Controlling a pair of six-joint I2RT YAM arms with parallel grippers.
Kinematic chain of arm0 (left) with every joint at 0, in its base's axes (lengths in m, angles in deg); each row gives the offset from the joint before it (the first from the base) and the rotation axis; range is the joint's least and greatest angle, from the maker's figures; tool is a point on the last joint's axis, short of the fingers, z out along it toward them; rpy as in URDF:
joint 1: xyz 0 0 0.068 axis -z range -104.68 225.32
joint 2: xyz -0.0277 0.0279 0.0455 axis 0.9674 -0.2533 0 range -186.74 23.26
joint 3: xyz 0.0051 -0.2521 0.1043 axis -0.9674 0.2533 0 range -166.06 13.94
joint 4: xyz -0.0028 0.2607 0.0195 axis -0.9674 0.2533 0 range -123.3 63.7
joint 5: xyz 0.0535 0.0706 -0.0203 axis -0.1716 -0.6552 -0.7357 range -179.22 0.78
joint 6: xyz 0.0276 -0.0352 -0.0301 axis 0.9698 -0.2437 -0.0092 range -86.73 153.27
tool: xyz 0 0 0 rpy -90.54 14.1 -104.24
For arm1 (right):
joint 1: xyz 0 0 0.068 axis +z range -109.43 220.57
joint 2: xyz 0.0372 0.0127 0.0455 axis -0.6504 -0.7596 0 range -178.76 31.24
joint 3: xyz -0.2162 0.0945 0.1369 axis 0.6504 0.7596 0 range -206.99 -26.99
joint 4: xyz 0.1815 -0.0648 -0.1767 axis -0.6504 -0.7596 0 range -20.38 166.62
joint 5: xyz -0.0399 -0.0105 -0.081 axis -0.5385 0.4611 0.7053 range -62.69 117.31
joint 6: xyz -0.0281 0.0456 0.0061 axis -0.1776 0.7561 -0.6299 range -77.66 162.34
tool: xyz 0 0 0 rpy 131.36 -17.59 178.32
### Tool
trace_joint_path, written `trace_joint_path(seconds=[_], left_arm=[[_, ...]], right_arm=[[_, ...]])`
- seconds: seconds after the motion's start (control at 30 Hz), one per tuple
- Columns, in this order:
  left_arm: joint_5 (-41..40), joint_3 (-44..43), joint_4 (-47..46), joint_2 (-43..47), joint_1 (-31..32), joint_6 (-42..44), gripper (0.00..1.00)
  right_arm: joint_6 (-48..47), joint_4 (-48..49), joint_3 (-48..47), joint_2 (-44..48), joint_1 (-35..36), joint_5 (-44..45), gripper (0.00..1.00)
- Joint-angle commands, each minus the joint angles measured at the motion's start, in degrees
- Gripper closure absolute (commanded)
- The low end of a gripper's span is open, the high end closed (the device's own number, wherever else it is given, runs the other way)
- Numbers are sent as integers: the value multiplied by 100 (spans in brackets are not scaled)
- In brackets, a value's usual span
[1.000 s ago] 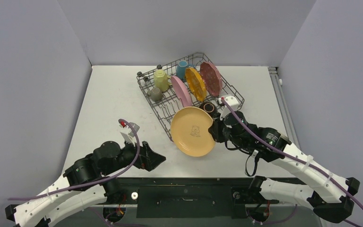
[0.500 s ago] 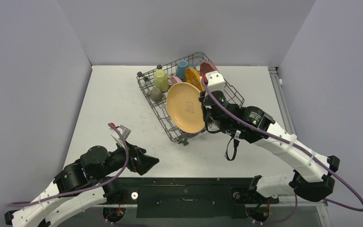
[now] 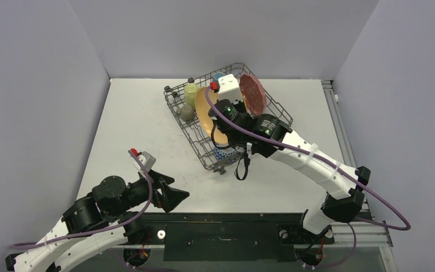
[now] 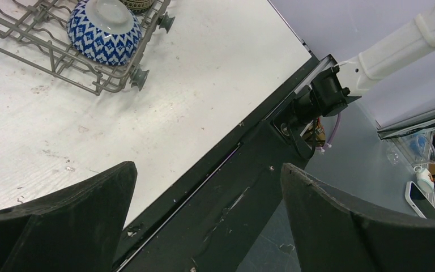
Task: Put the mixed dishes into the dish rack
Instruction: Insert the plate into the dish rack.
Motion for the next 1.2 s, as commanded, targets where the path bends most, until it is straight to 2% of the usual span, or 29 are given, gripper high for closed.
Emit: trace_joint_path(seconds=[0.0,0.47,1.17], left_arm=[[166,-14,-331,109,-86,171,4],[257,34,-418,376,-420,212,4],[1001,103,-629,324,-1254,321,4]], right_arm=[[-221,209,-474,-291,121,729,100],[-628,483,-1339,-1584,240,1472,100],[-1169,930,-2020,-2913,151,1710,100]])
